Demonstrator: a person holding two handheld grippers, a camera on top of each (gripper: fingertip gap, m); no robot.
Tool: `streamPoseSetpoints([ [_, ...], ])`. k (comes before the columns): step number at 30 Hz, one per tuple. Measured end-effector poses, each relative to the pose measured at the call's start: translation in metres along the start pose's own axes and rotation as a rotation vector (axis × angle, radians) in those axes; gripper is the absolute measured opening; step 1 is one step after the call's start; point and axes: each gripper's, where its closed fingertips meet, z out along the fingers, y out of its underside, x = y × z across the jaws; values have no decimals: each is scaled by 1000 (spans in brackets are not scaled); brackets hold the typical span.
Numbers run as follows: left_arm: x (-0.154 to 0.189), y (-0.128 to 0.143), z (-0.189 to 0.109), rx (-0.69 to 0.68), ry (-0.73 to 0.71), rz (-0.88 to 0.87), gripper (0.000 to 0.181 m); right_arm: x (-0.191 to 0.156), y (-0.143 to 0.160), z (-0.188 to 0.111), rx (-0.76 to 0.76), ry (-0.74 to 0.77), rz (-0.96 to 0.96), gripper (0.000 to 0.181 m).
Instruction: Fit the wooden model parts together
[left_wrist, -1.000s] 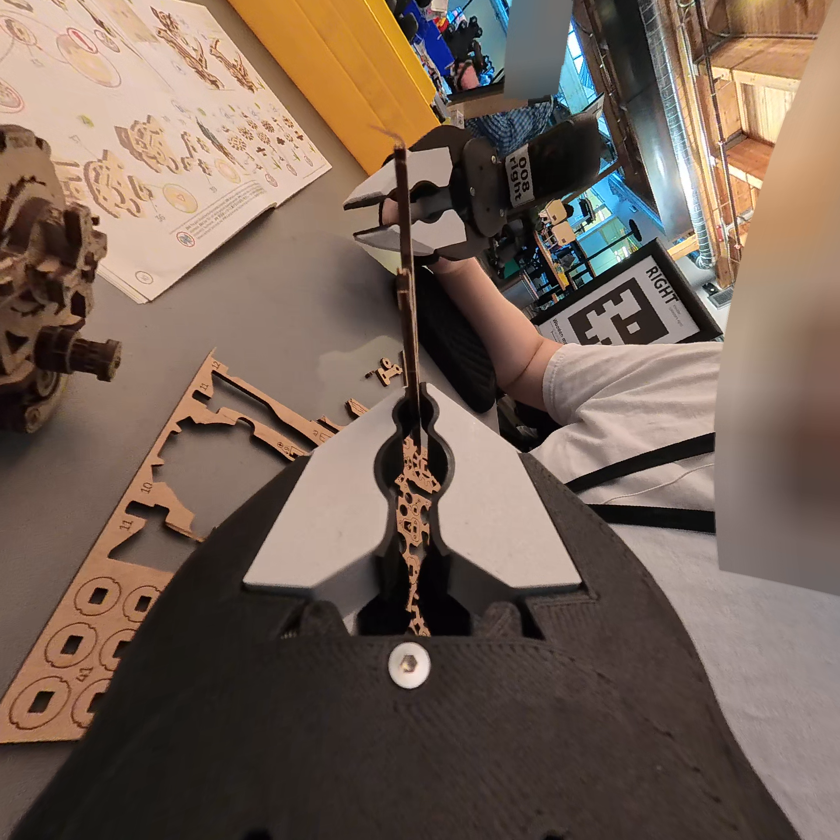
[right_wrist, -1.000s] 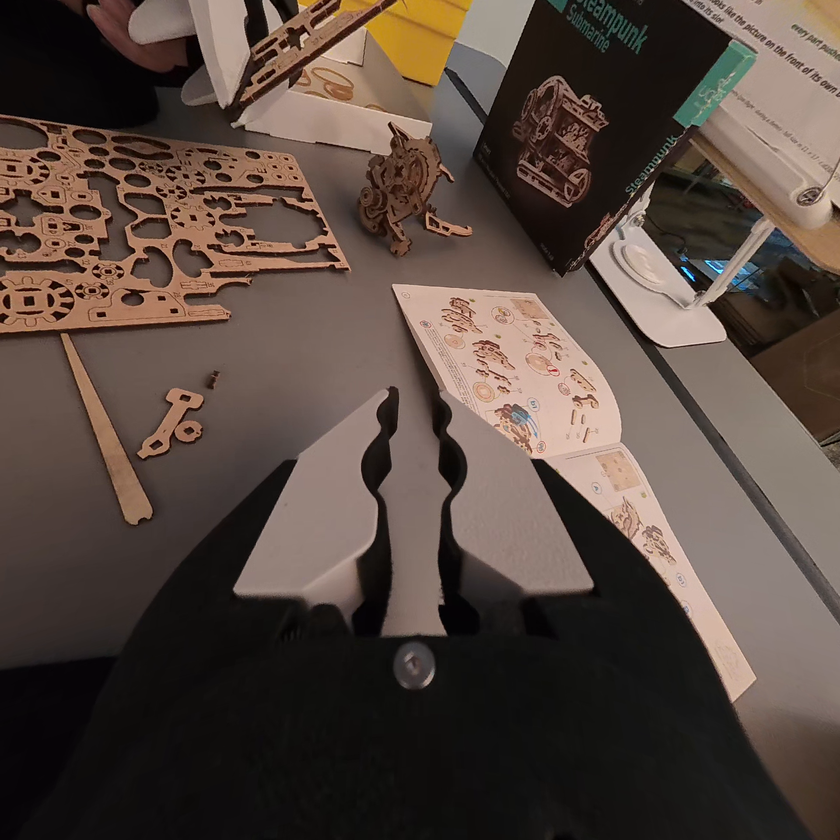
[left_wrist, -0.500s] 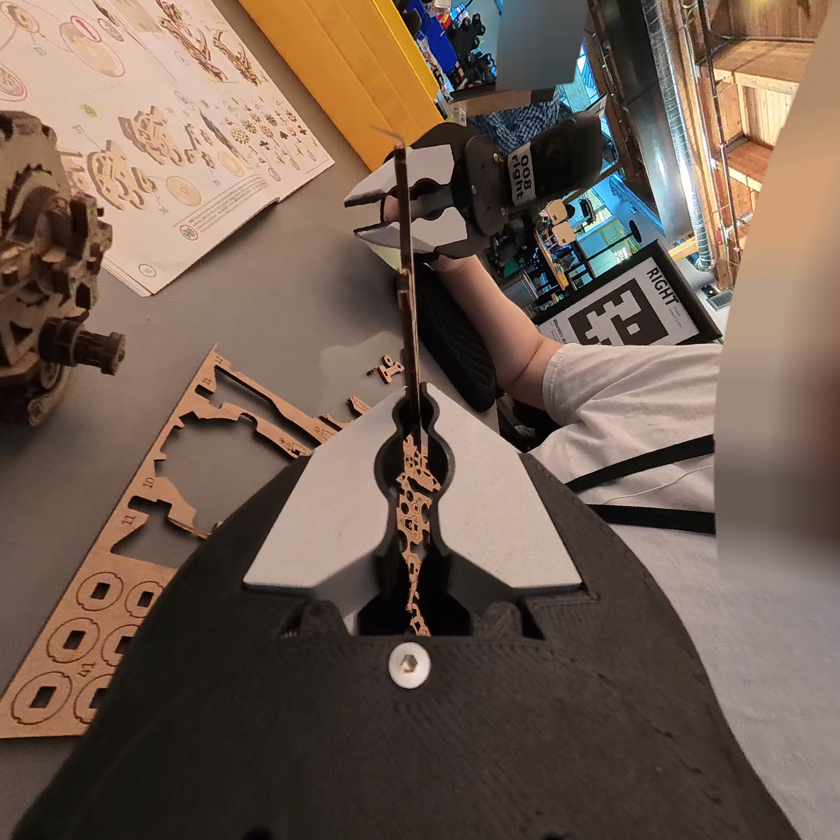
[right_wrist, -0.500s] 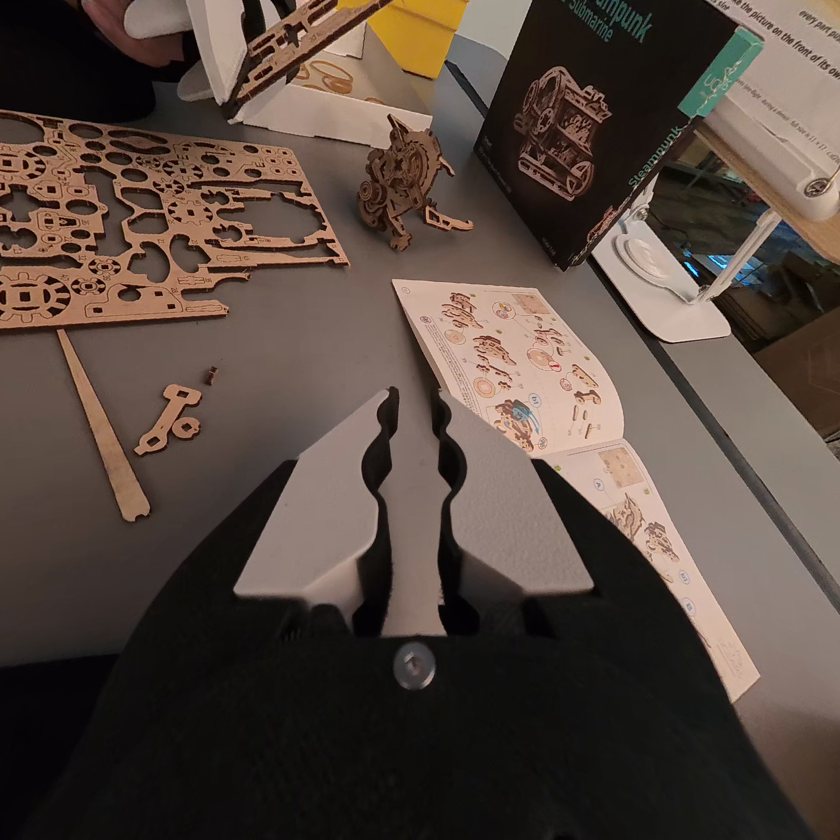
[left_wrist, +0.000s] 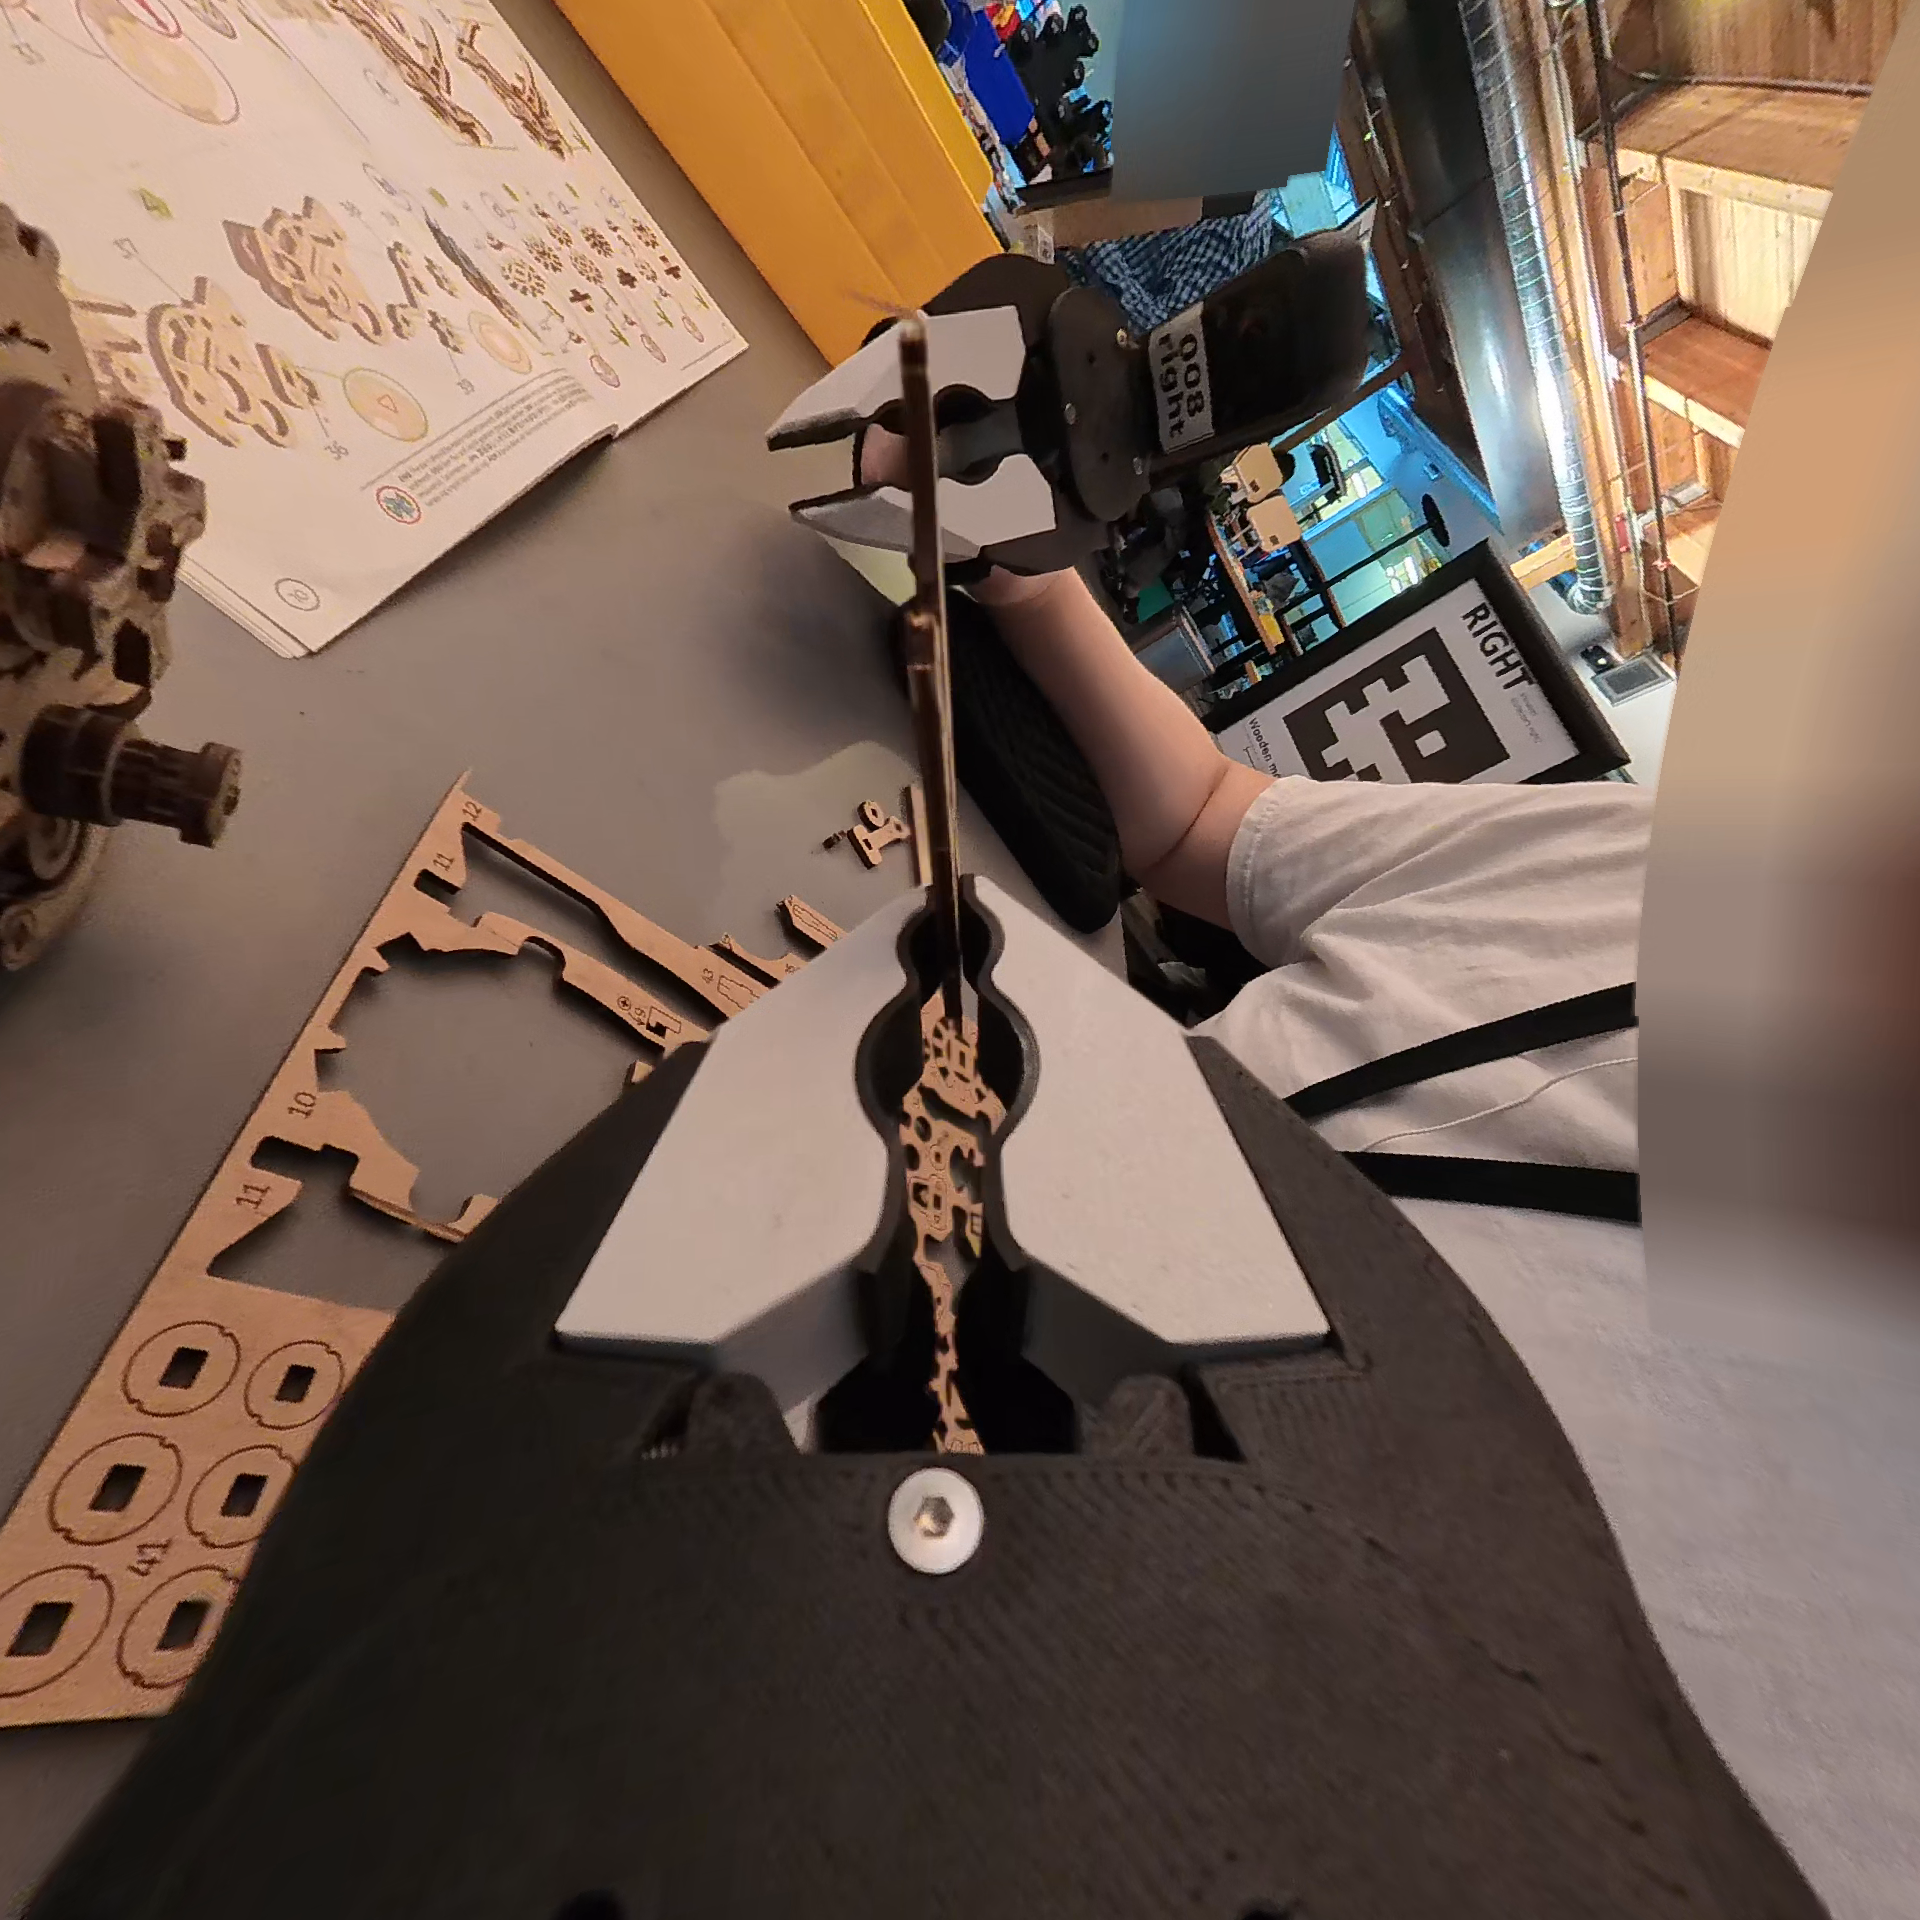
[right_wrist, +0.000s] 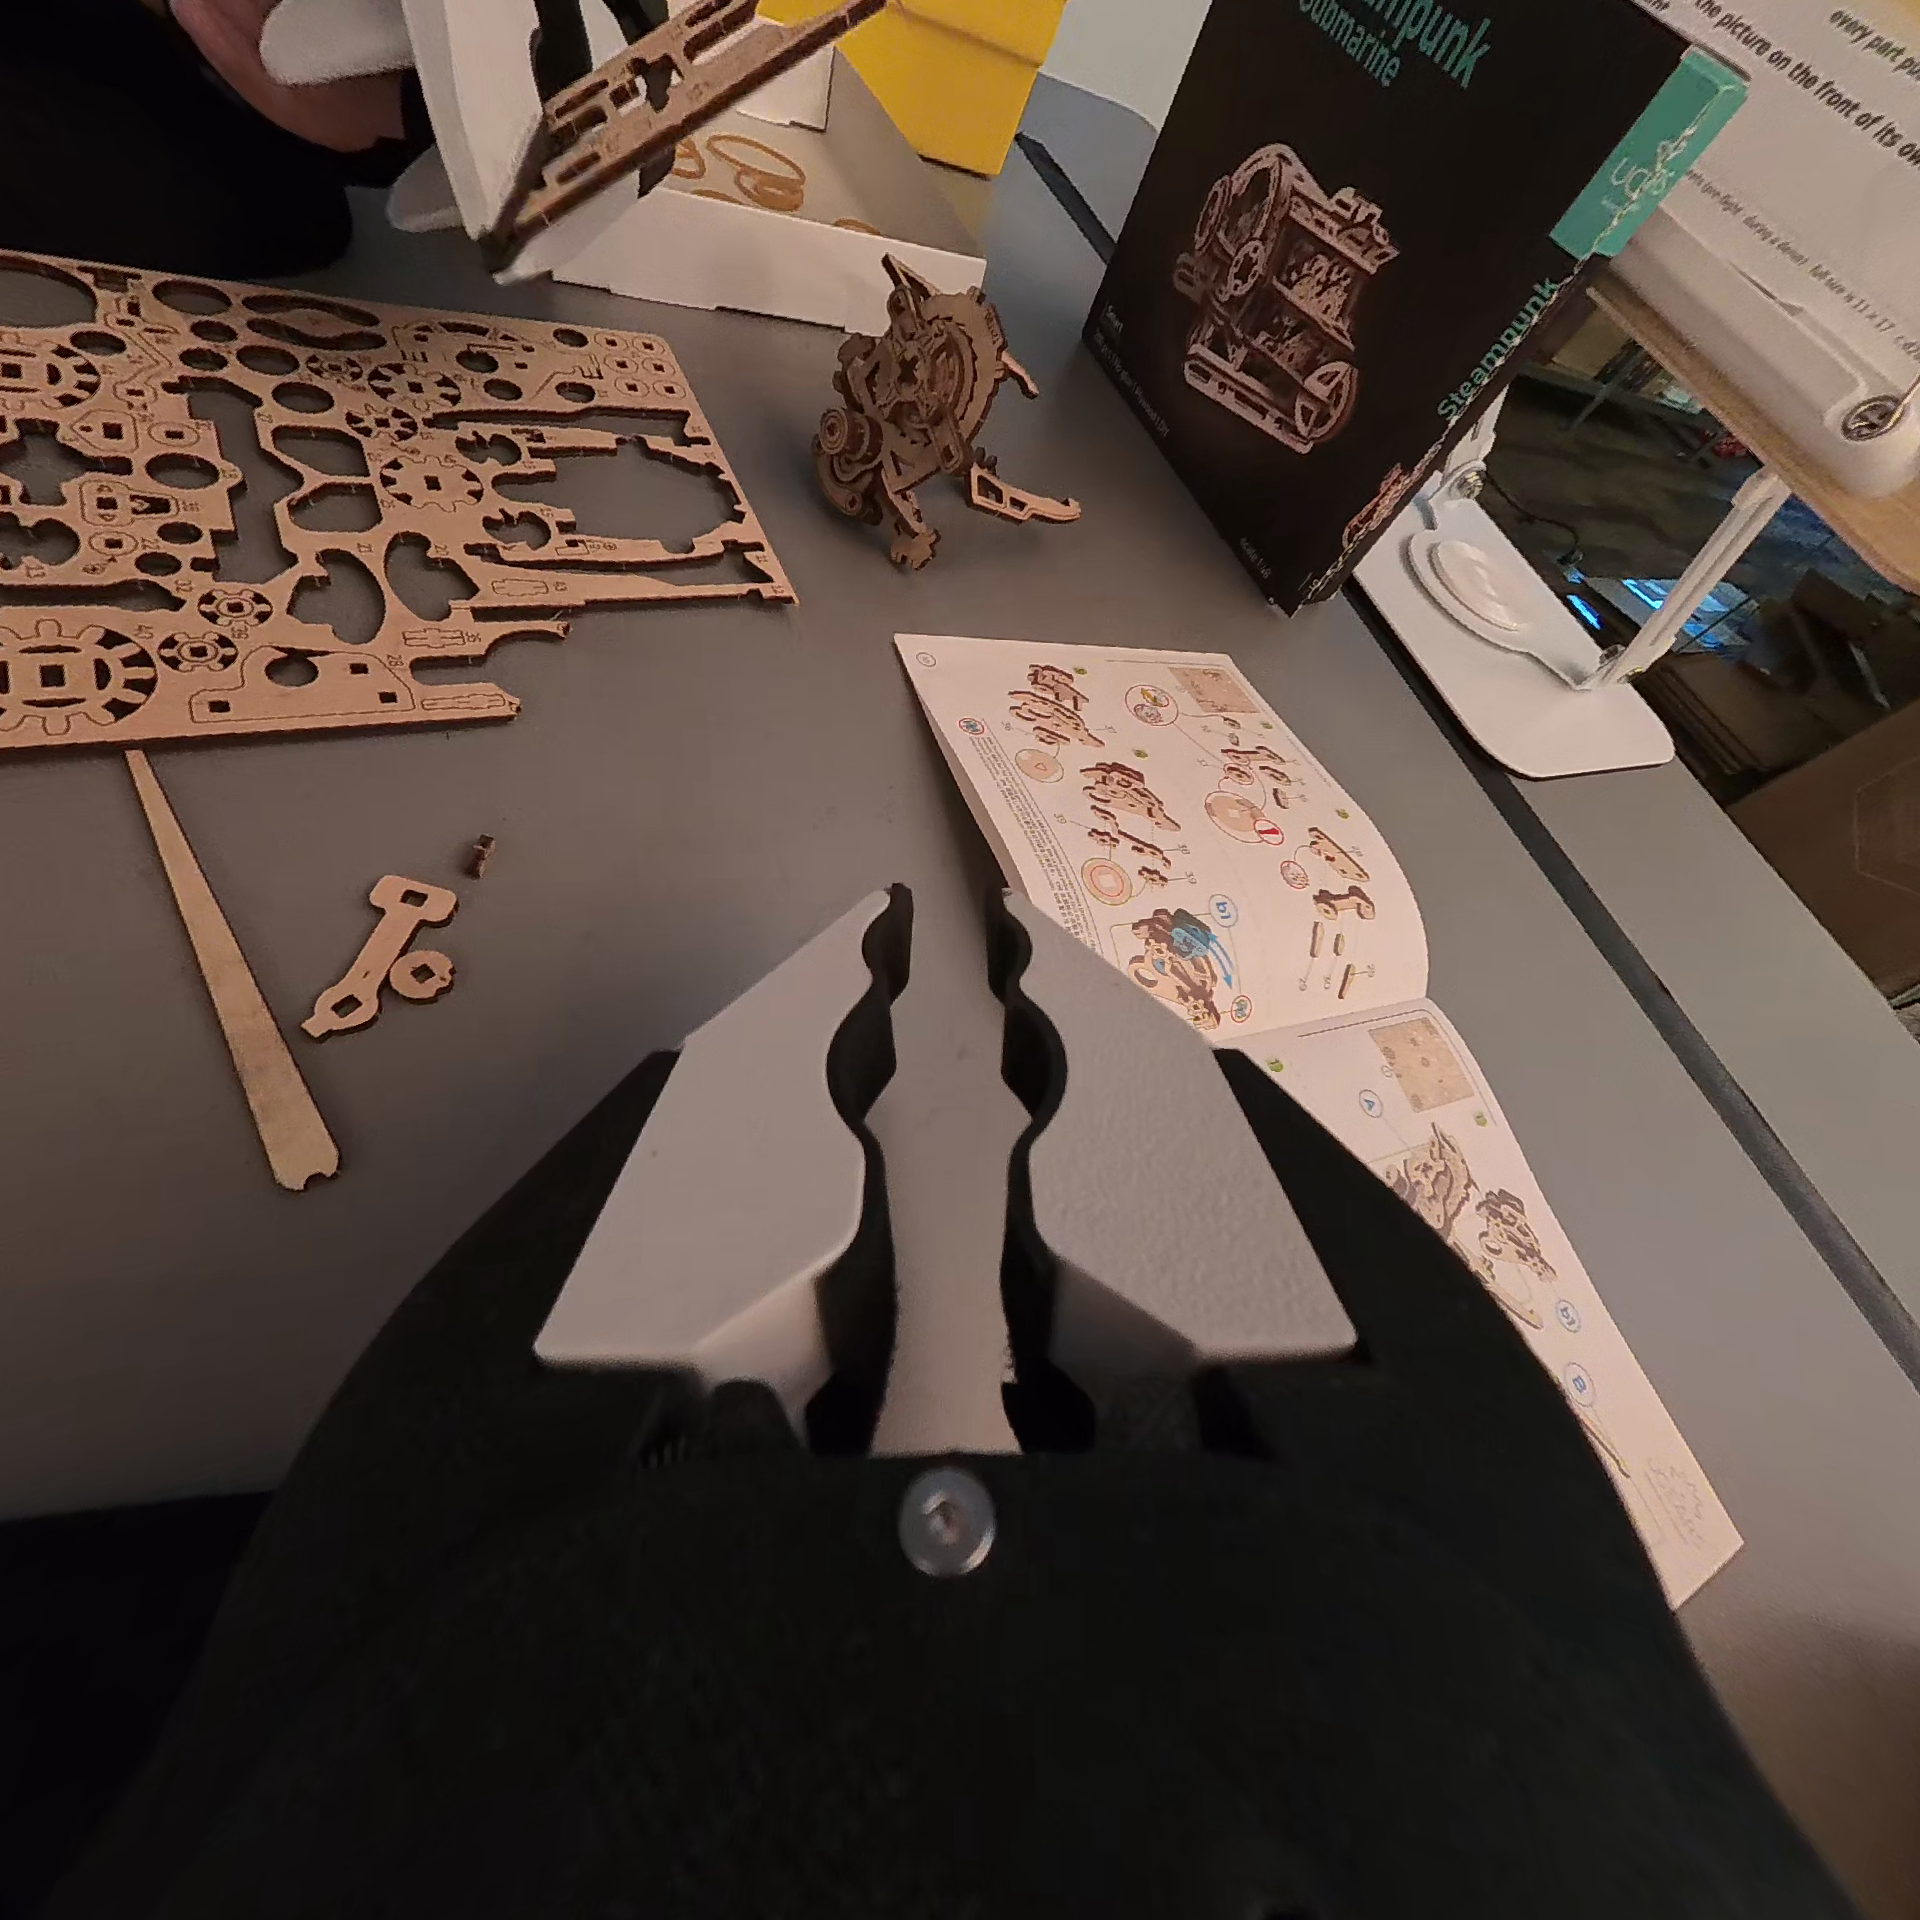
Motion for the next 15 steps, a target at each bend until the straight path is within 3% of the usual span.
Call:
streamPoseSetpoints([
  [3, 3, 1, 1, -3, 25, -13, 0, -3, -7, 0, 28, -22, 22, 12],
  [5, 6, 4, 4, -24, 39, -8, 0, -10, -39, 0, 142, -95, 152, 14],
  [8, 9, 14, 10, -98, 37, 6, 0, -30, -97, 1, 189, -368, 385, 43],
  [10, 13, 23, 14, -174, 52, 2, 0, -42, -123, -3, 138, -513, 236, 43],
  [12, 19, 35, 17, -290, 68, 1, 0, -45, -140, 0, 85, -572, -47, 44],
  [15, 33, 49, 19, -419, 127, -44, 0, -60, -137, 17, -94, -687, -326, 45],
])
